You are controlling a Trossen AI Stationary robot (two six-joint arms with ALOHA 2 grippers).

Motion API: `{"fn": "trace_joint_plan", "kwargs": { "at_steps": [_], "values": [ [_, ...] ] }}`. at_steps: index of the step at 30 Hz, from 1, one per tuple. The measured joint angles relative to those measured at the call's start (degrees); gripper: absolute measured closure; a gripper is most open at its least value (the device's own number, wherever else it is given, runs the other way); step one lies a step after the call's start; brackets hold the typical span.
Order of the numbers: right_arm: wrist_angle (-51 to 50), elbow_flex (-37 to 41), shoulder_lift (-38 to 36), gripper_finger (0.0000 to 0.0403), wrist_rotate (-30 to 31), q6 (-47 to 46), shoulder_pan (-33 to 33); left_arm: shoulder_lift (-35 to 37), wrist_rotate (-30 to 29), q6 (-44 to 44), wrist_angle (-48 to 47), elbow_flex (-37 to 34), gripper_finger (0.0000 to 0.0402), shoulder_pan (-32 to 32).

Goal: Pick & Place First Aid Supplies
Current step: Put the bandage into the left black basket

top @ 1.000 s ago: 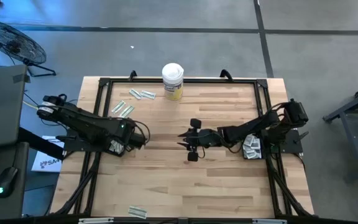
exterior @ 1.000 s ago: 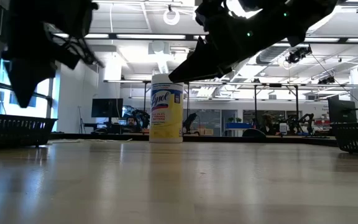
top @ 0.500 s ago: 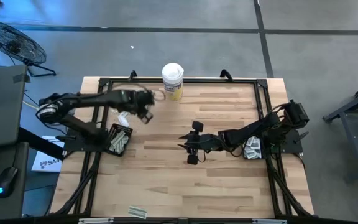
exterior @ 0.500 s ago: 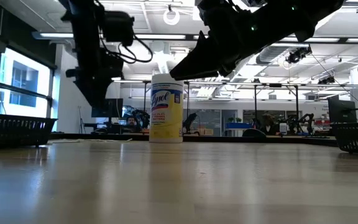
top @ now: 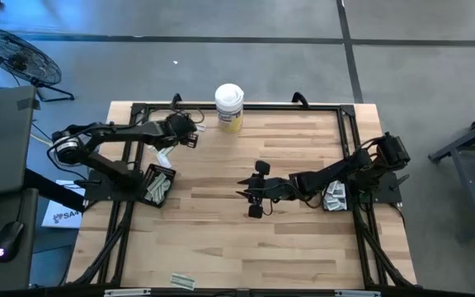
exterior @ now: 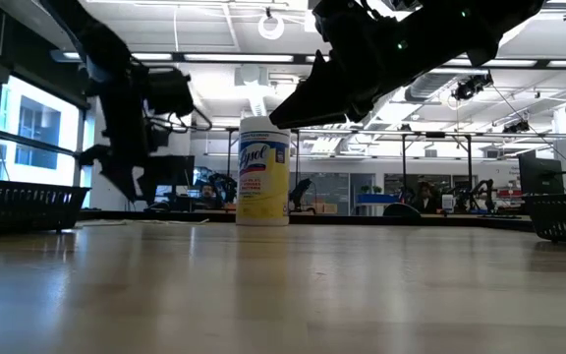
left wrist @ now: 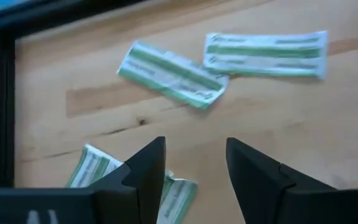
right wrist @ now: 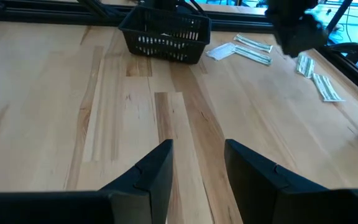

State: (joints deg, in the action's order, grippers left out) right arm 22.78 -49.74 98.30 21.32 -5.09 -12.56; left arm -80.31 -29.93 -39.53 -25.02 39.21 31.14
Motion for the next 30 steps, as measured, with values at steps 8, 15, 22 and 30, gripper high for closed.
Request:
{"fn": "trace_joint_plan", "kwargs": {
  "at_steps": [8, 15, 22, 30],
  "values": [
    [0.11, 0.00, 0.00, 0.0265, 0.22, 0.07, 0.00, -6.01, -0.93, -2.93, 7.00, -4.42, 0.0236, -0.01],
    [0.11, 0.00, 0.00, 0.0265, 0.22, 0.56, 0.00, -6.46, -0.06, -3.18, 6.29, -4.27, 0.0236, -0.49],
    [0.06, 0.00, 0.00, 0.0265, 0.24, 0.58, 0.01, -3.03, -0.51, -5.98, -0.06, -4.31, 0.0236, -3.15],
    [0.13, 0.00, 0.00, 0.0265, 0.24, 0.58, 0.00, -2.45, -3.89, -11.92, -1.00, -5.48, 0.0236, -6.79]
  ]
}}
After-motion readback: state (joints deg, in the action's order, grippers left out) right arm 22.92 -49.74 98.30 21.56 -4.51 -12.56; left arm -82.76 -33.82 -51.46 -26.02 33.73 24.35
